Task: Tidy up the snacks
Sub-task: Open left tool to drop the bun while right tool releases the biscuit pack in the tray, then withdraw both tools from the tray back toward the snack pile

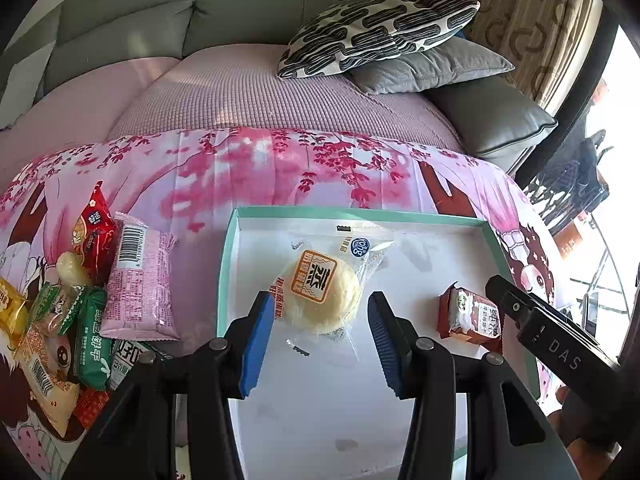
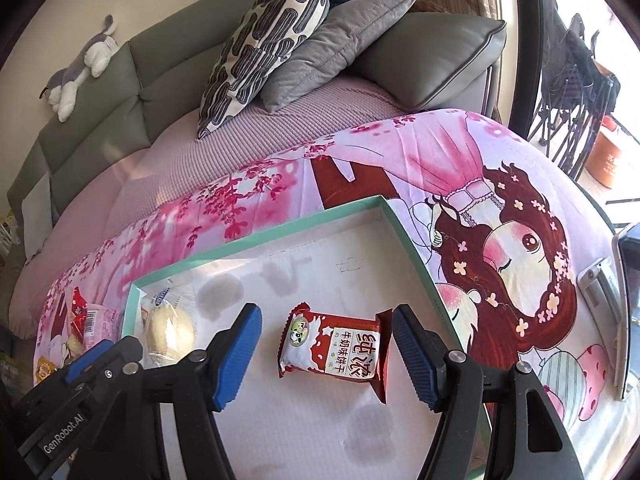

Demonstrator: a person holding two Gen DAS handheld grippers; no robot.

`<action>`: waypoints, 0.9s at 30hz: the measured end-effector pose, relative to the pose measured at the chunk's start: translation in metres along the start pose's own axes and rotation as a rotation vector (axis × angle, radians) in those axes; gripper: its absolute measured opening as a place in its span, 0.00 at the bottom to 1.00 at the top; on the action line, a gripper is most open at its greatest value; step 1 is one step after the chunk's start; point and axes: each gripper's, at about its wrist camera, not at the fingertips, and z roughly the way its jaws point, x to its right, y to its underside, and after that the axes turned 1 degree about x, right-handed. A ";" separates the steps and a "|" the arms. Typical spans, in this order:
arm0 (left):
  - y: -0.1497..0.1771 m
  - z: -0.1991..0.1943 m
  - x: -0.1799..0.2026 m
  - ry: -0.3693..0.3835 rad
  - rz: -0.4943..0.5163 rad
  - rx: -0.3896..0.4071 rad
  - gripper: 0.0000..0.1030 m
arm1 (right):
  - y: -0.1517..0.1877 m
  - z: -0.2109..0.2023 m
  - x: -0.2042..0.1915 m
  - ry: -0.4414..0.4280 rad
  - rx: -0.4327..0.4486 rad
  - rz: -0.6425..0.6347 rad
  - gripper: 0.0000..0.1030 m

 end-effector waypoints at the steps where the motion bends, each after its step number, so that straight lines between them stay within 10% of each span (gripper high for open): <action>1: 0.000 -0.001 -0.002 -0.003 -0.009 0.003 0.49 | 0.000 0.000 0.000 0.000 -0.001 0.001 0.69; 8: -0.001 -0.005 -0.024 -0.073 -0.085 0.016 0.49 | 0.003 0.004 0.000 0.003 -0.023 -0.004 0.69; 11: 0.001 0.000 -0.036 -0.135 -0.123 -0.004 0.65 | 0.004 0.007 -0.002 0.003 -0.034 -0.014 0.70; 18: 0.007 0.008 -0.060 -0.257 -0.191 -0.043 0.84 | 0.008 0.014 -0.008 0.024 -0.057 -0.064 0.99; 27: 0.011 0.016 -0.067 -0.300 -0.181 -0.068 0.89 | 0.014 0.023 -0.016 0.038 -0.093 -0.123 1.00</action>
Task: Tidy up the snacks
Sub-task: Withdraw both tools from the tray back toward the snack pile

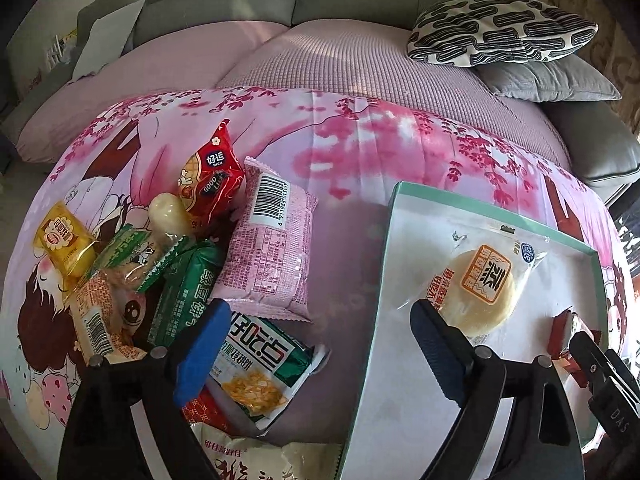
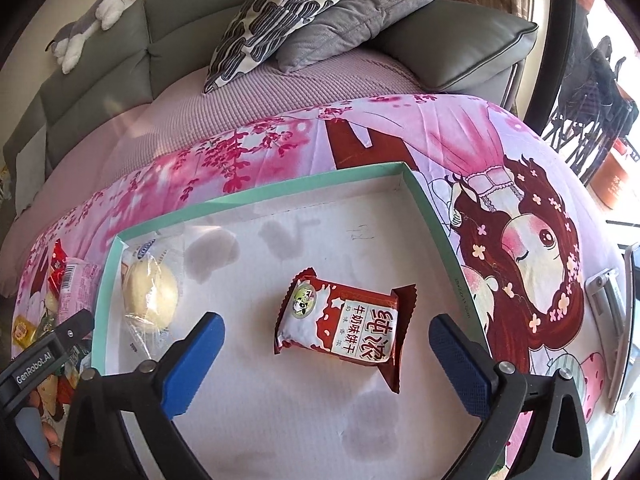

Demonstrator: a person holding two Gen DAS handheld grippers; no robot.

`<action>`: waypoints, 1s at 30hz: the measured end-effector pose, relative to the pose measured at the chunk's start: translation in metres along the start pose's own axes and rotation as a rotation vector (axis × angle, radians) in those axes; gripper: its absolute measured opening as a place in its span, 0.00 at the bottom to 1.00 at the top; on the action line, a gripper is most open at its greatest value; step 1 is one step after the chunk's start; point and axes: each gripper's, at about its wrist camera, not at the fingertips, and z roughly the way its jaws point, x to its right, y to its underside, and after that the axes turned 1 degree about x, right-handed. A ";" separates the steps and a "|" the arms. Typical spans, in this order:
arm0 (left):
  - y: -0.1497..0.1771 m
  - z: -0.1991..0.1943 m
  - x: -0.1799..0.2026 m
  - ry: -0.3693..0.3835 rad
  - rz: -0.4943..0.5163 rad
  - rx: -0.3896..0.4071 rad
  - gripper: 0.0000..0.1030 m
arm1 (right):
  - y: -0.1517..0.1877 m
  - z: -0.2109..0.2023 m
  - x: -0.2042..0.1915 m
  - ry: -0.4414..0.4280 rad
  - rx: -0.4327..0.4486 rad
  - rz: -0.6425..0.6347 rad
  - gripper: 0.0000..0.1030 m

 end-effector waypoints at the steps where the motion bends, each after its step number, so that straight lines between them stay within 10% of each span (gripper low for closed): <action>1: 0.000 0.001 0.000 0.007 0.002 -0.004 0.89 | 0.000 0.000 -0.001 -0.001 0.003 -0.004 1.00; 13: 0.002 -0.021 -0.003 0.038 0.023 0.103 0.89 | 0.001 -0.026 -0.016 -0.074 0.103 -0.043 1.00; 30: 0.010 -0.054 -0.064 0.012 -0.029 0.135 0.90 | 0.027 -0.042 -0.084 -0.209 0.031 -0.160 1.00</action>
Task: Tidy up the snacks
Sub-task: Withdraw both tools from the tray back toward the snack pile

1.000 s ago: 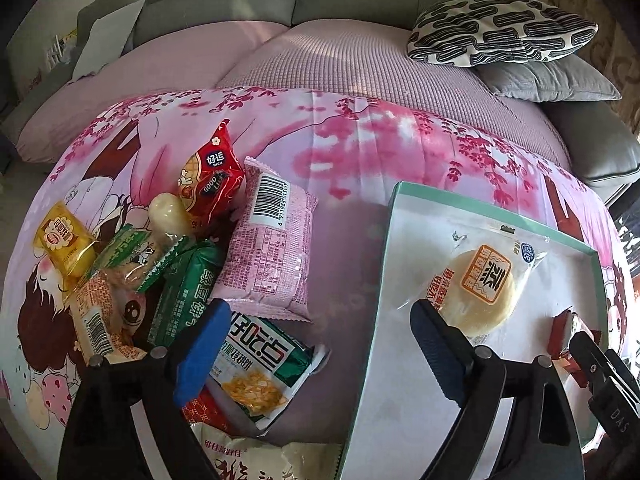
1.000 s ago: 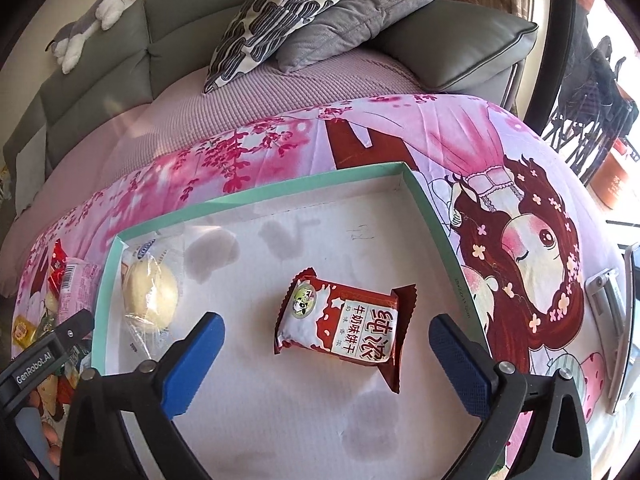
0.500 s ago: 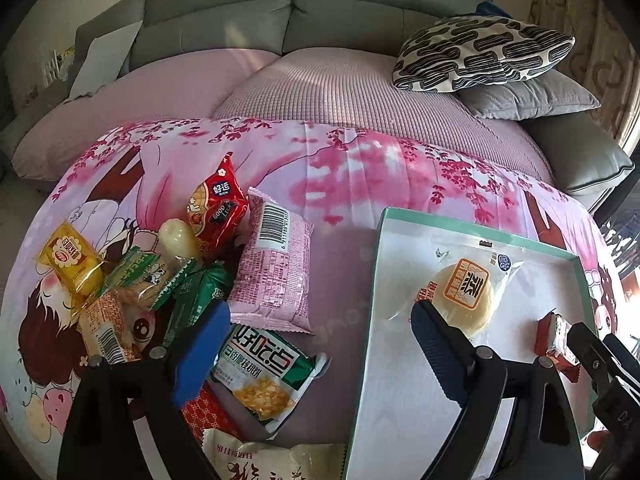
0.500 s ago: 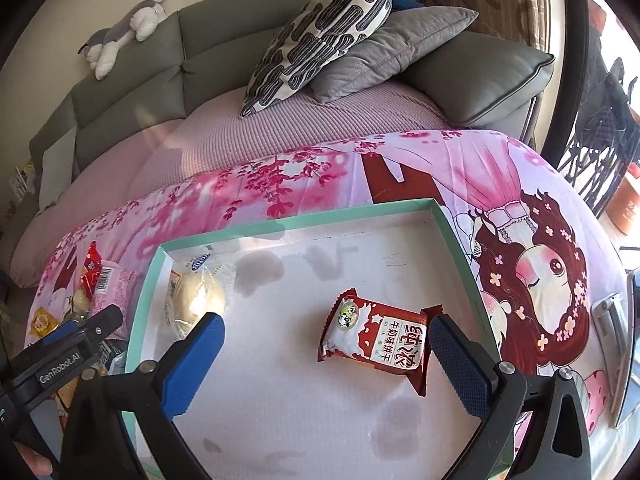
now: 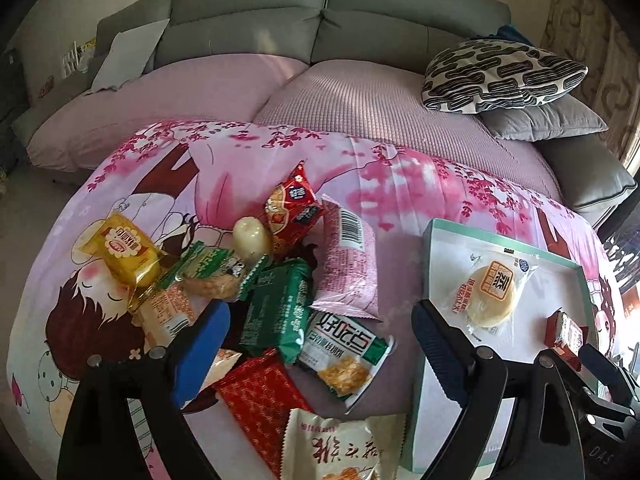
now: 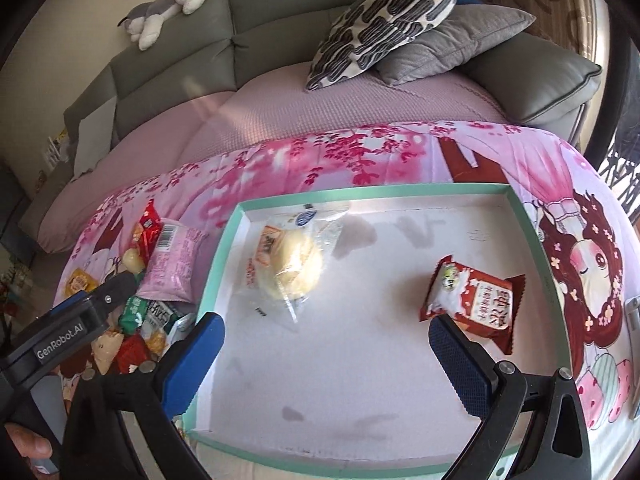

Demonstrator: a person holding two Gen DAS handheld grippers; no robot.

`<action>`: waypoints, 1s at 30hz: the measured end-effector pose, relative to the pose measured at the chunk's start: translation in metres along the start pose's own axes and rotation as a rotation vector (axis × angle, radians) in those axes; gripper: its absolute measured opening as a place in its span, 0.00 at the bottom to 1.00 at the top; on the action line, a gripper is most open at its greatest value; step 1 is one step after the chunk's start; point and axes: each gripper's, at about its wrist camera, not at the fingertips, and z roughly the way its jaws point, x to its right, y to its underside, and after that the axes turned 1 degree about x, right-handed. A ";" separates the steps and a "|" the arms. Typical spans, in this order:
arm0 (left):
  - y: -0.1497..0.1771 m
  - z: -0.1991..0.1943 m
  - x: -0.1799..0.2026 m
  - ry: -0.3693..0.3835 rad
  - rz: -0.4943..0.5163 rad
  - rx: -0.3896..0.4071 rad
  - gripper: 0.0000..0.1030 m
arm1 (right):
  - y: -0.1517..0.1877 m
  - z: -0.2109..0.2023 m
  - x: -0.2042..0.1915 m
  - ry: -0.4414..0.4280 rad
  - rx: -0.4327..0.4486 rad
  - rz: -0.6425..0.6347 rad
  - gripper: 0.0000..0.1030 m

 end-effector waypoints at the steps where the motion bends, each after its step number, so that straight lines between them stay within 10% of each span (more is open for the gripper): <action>1: 0.001 -0.002 -0.005 -0.007 0.000 -0.001 0.90 | 0.001 0.001 -0.007 -0.008 -0.004 -0.014 1.00; 15: 0.023 -0.018 -0.061 -0.177 0.015 -0.034 0.90 | 0.030 0.015 -0.096 -0.183 -0.115 -0.153 1.00; 30: 0.047 -0.006 -0.113 -0.174 -0.104 -0.126 0.90 | 0.053 0.029 -0.135 -0.216 -0.195 -0.249 1.00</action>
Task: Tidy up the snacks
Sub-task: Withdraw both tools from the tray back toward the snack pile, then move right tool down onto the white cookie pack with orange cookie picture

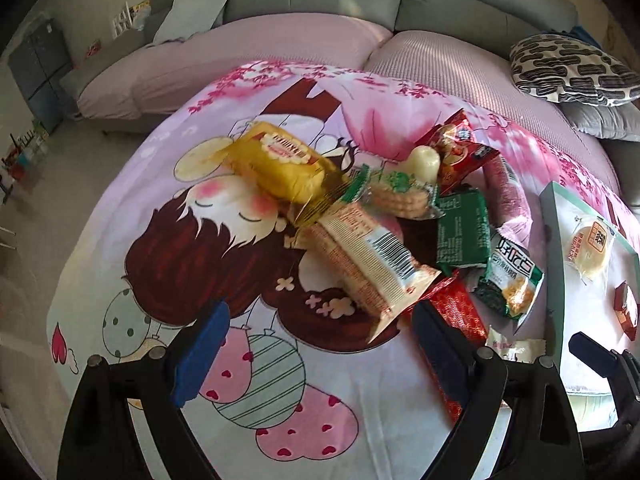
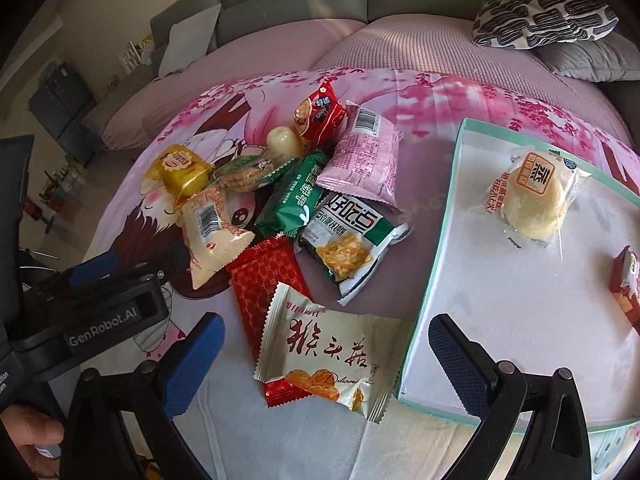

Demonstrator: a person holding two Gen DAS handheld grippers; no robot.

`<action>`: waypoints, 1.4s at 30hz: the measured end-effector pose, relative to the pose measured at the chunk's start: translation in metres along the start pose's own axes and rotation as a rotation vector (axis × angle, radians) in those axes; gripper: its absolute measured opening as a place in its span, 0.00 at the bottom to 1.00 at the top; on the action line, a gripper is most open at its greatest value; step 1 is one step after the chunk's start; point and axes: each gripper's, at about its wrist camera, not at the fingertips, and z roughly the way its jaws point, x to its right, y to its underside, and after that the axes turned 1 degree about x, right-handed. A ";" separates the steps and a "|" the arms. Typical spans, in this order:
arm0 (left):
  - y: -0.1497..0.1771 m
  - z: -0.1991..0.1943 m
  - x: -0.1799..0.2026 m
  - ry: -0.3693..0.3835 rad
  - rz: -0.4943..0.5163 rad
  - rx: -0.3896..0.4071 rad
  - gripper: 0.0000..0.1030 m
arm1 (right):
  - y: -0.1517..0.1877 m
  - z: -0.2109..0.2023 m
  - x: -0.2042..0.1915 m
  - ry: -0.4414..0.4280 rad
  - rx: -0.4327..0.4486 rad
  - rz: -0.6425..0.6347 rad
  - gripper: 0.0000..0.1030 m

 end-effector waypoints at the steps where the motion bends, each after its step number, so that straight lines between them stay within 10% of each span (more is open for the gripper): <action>1: 0.000 0.002 -0.002 0.004 -0.008 -0.006 0.90 | 0.001 0.001 0.000 -0.002 -0.005 0.001 1.00; 42: -0.001 0.008 -0.010 0.099 -0.044 -0.045 0.90 | 0.020 0.016 -0.028 0.250 -0.041 -0.443 0.82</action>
